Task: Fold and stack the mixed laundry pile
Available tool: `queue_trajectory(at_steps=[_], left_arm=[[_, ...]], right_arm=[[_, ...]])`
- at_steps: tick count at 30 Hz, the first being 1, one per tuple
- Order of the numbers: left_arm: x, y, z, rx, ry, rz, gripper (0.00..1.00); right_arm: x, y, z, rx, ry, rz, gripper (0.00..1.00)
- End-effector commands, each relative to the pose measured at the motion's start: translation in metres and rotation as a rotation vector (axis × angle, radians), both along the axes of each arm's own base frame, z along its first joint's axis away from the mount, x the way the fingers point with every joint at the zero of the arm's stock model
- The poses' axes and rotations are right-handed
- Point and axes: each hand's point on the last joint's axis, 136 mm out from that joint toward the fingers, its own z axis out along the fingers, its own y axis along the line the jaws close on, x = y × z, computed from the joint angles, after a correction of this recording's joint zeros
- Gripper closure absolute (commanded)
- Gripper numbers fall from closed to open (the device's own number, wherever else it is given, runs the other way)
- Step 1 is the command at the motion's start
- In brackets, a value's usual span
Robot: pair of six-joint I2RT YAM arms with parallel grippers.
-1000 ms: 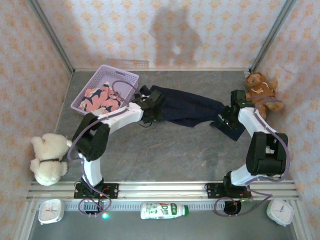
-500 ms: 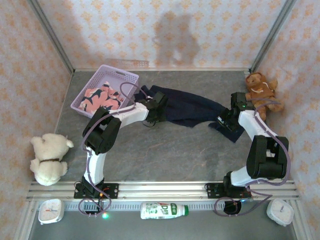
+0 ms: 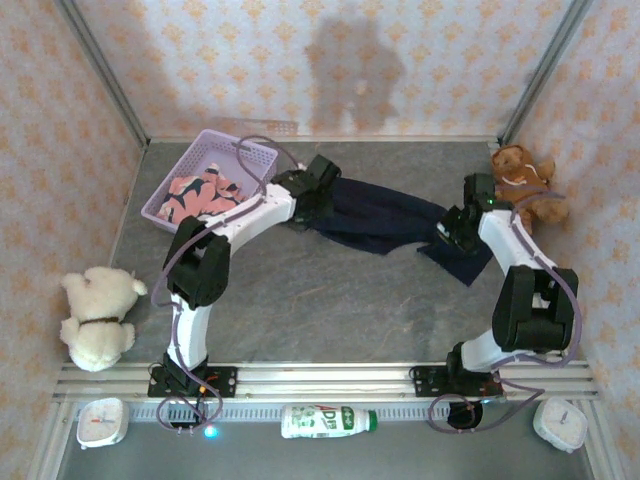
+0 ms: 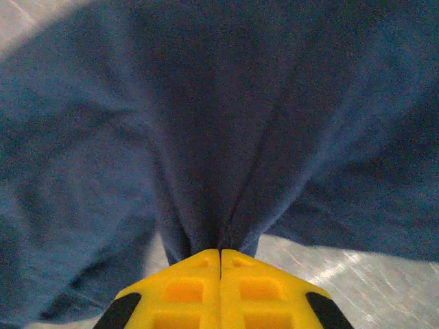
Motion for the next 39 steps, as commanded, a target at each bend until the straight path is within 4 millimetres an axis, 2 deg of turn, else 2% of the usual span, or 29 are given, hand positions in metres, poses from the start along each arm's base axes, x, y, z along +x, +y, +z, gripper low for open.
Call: queue_trajectory(at_steps=[1, 2, 3, 6, 9, 11, 13, 15, 17, 18, 20, 25, 28, 31, 34, 36, 39], left_arm=[[0.024, 0.01, 0.102, -0.109, -0.131, -0.011, 1.0], [0.031, 0.009, 0.121, -0.138, -0.16, -0.019, 1.0], [0.04, 0.008, 0.148, -0.175, -0.205, -0.034, 1.0], [0.053, 0.007, 0.226, -0.261, -0.353, -0.083, 1.0], [0.051, 0.012, 0.289, -0.352, -0.482, -0.099, 1.0], [0.045, 0.02, 0.319, -0.416, -0.542, -0.092, 1.0], [0.035, 0.026, 0.341, -0.455, -0.584, -0.098, 1.0], [0.019, 0.032, 0.363, -0.468, -0.63, -0.114, 1.0], [0.002, 0.037, 0.384, -0.482, -0.678, -0.137, 1.0], [-0.014, 0.042, 0.402, -0.498, -0.715, -0.147, 1.0], [-0.036, 0.05, 0.423, -0.52, -0.762, -0.161, 1.0], [-0.087, 0.06, 0.46, -0.534, -0.87, -0.202, 1.0], [-0.113, 0.061, 0.471, -0.559, -0.912, -0.219, 1.0], [-0.121, 0.068, 0.47, -0.562, -0.922, -0.186, 1.0], [-0.111, 0.071, 0.456, -0.54, -0.903, -0.144, 1.0], [-0.099, 0.069, 0.445, -0.55, -0.872, -0.102, 1.0], [-0.076, 0.067, 0.43, -0.51, -0.845, -0.064, 1.0]], right_arm=[[0.046, 0.003, 0.056, 0.017, -0.124, 0.032, 1.0], [0.057, 0.004, 0.076, 0.02, -0.164, 0.038, 1.0], [0.071, 0.003, 0.106, 0.014, -0.219, 0.043, 1.0], [0.092, 0.0, 0.178, -0.01, -0.351, 0.058, 1.0], [0.094, -0.003, 0.255, -0.037, -0.504, 0.069, 1.0], [0.084, -0.006, 0.301, -0.062, -0.611, 0.066, 1.0], [0.071, -0.008, 0.333, -0.085, -0.689, 0.067, 1.0], [0.054, -0.005, 0.355, -0.093, -0.747, 0.079, 1.0], [0.038, 0.002, 0.37, -0.08, -0.79, 0.108, 1.0], [0.027, 0.007, 0.378, -0.067, -0.812, 0.126, 1.0], [0.008, 0.017, 0.39, -0.041, -0.851, 0.162, 1.0], [-0.045, 0.035, 0.418, -0.007, -0.923, 0.23, 1.0], [-0.073, 0.035, 0.433, -0.036, -0.966, 0.224, 1.0], [-0.093, 0.027, 0.449, -0.082, -1.009, 0.175, 1.0], [-0.088, 0.019, 0.458, -0.102, -1.044, 0.126, 1.0], [-0.072, 0.013, 0.46, -0.108, -1.052, 0.094, 1.0], [-0.038, 0.005, 0.459, -0.111, -1.05, 0.06, 1.0]])
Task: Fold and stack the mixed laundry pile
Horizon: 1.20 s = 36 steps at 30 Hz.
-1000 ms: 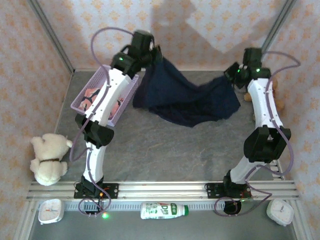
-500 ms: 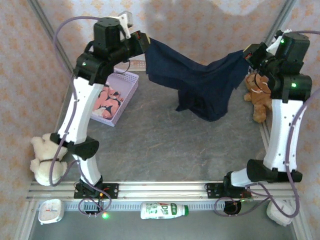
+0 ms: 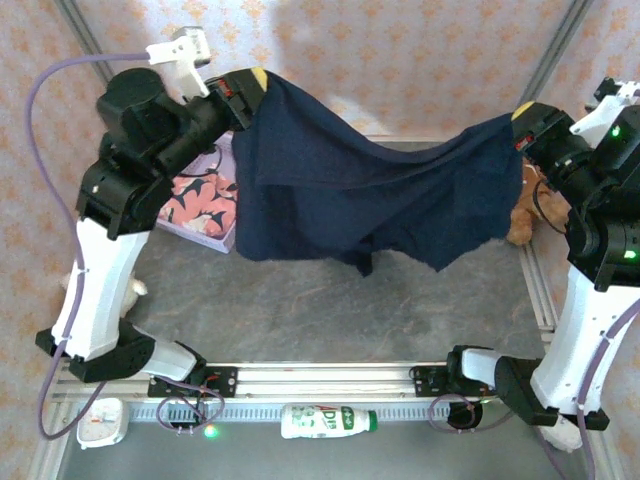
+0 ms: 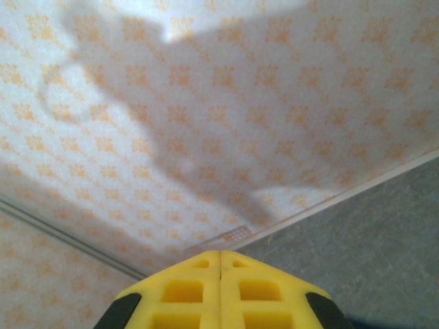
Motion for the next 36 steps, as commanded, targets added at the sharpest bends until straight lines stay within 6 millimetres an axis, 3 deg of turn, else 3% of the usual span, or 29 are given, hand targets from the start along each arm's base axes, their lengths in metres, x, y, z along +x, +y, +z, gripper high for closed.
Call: queue_trajectory(at_steps=[1, 3, 6, 9, 12, 13, 14, 15, 16, 20, 24, 26, 32, 36], left_arm=[[0.05, 0.001, -0.03, 0.022, 0.068, 0.109, 1.0], [0.077, 0.008, -0.048, 0.043, 0.115, 0.167, 1.0], [0.125, 0.019, -0.089, 0.078, 0.213, 0.252, 1.0], [0.169, 0.023, -0.14, 0.212, 0.293, 0.342, 1.0], [0.215, 0.019, -0.211, 0.354, 0.408, 0.398, 0.99], [0.225, 0.018, -0.232, 0.377, 0.453, 0.403, 0.75], [0.232, 0.016, -0.256, 0.387, 0.517, 0.403, 0.39], [0.235, 0.012, -0.274, 0.386, 0.568, 0.385, 0.3], [0.235, 0.006, -0.288, 0.388, 0.603, 0.352, 0.28], [0.223, -0.019, -0.305, 0.395, 0.658, 0.247, 0.34], [0.199, -0.04, -0.313, 0.368, 0.662, 0.163, 0.35], [0.182, -0.049, -0.329, 0.354, 0.701, 0.132, 0.35], [0.127, -0.08, -0.413, 0.446, 0.868, 0.04, 0.35], [0.107, -0.085, -0.471, 0.428, 0.982, 0.037, 0.4]], right_arm=[[0.058, -0.02, 0.002, 0.012, -0.027, -0.084, 1.0], [0.091, -0.029, -0.017, 0.019, 0.028, -0.12, 1.0], [0.148, -0.042, -0.065, 0.014, 0.146, -0.161, 1.0], [0.202, -0.056, -0.121, -0.008, 0.261, -0.209, 1.0], [0.248, -0.061, -0.182, -0.039, 0.385, -0.225, 0.98], [0.258, -0.062, -0.199, -0.039, 0.423, -0.221, 0.88], [0.268, -0.061, -0.217, -0.041, 0.469, -0.21, 0.71], [0.273, -0.062, -0.233, -0.045, 0.52, -0.21, 0.44], [0.274, -0.063, -0.246, -0.053, 0.565, -0.216, 0.29], [0.255, -0.066, -0.271, -0.113, 0.66, -0.224, 0.2], [0.206, -0.054, -0.305, -0.119, 0.764, -0.191, 0.2], [0.176, -0.043, -0.331, -0.096, 0.821, -0.162, 0.21], [0.086, -0.014, -0.415, -0.045, 1.013, -0.095, 0.24], [0.056, 0.007, -0.456, 0.018, 1.072, -0.034, 0.25]])
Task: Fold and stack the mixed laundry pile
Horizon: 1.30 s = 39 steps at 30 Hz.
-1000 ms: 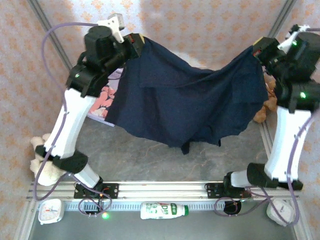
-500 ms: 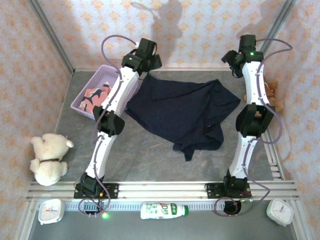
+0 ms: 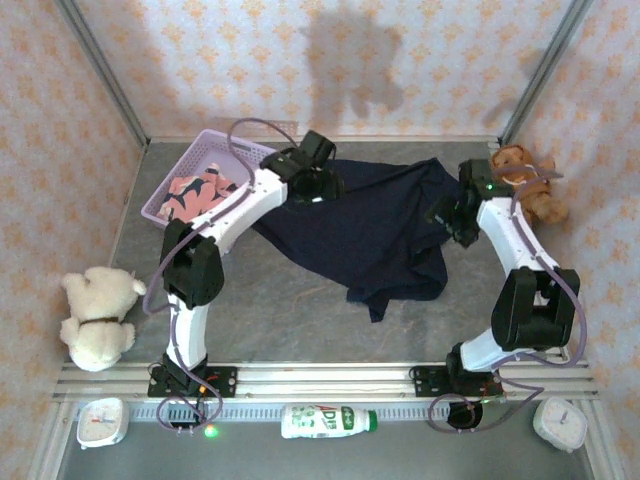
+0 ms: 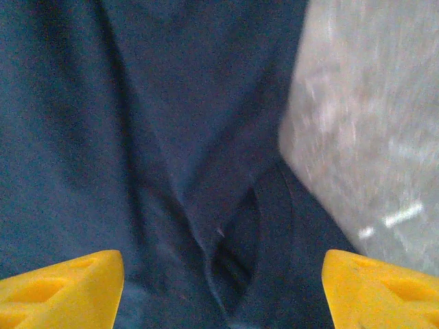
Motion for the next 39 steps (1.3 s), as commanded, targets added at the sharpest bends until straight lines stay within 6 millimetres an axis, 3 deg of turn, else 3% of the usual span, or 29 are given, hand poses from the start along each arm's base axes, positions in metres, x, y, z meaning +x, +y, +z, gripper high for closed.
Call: queue_trajectory(at_steps=[1, 5, 10, 16, 20, 30, 34, 38, 39], left_arm=[[-0.007, 0.004, -0.057, -0.009, 0.09, 0.058, 0.41], [-0.013, 0.015, -0.098, 0.044, 0.134, 0.079, 0.44], [-0.017, 0.027, -0.122, 0.101, 0.139, 0.096, 0.44], [-0.023, 0.04, -0.147, 0.164, 0.178, 0.12, 0.44], [-0.029, 0.05, -0.163, 0.194, 0.224, 0.141, 0.44], [-0.043, 0.062, -0.169, 0.239, 0.266, 0.132, 0.45], [-0.045, 0.052, -0.157, 0.209, 0.274, 0.087, 0.45], [-0.041, 0.034, -0.127, 0.151, 0.262, 0.035, 0.42], [-0.038, 0.032, -0.115, 0.139, 0.244, 0.029, 0.39]], right_arm=[[-0.004, 0.018, -0.018, 0.077, -0.024, 0.0, 0.25], [-0.002, 0.028, -0.03, 0.123, -0.043, -0.014, 0.26], [0.013, 0.038, -0.05, 0.145, -0.039, -0.034, 0.31], [0.022, 0.032, -0.075, 0.121, 0.01, -0.088, 0.65], [0.018, 0.018, -0.074, 0.039, 0.044, -0.094, 1.0], [-0.016, -0.099, -0.021, -0.25, 0.061, -0.266, 1.0], [-0.001, -0.119, -0.025, -0.268, 0.069, -0.283, 1.0], [0.008, -0.123, -0.028, -0.27, 0.103, -0.298, 1.0], [0.004, -0.125, -0.024, -0.282, 0.112, -0.311, 0.91]])
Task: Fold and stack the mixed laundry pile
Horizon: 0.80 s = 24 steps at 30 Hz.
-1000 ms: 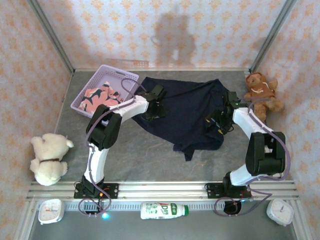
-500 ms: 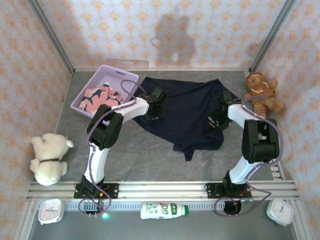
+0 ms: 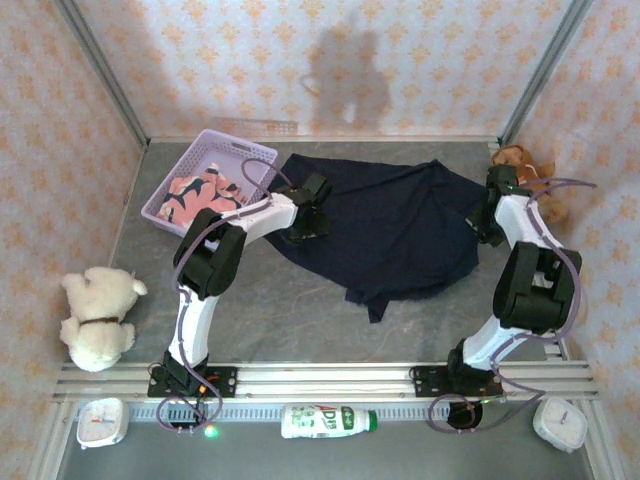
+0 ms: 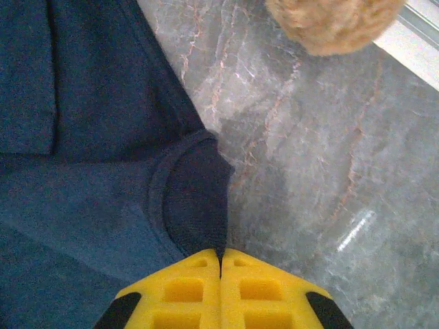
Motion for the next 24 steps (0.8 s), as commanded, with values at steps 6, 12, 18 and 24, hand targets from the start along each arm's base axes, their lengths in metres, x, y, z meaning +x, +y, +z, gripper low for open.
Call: queue_trajectory(at_steps=[6, 12, 18, 24], left_arm=[[0.02, 0.017, 0.078, 0.044, -0.095, -0.054, 0.32], [0.053, 0.035, 0.06, 0.087, -0.078, -0.113, 0.37], [0.083, 0.057, 0.025, 0.148, -0.046, -0.096, 0.43], [0.079, 0.078, -0.007, 0.178, 0.035, -0.019, 0.46]], right_arm=[[-0.034, 0.01, 0.042, -0.143, 0.011, 0.021, 0.52], [-0.022, 0.102, 0.01, 0.147, -0.049, 0.156, 0.52], [-0.022, 0.126, -0.043, 0.227, 0.061, 0.109, 0.5], [-0.004, 0.114, -0.069, 0.158, 0.152, 0.091, 0.38]])
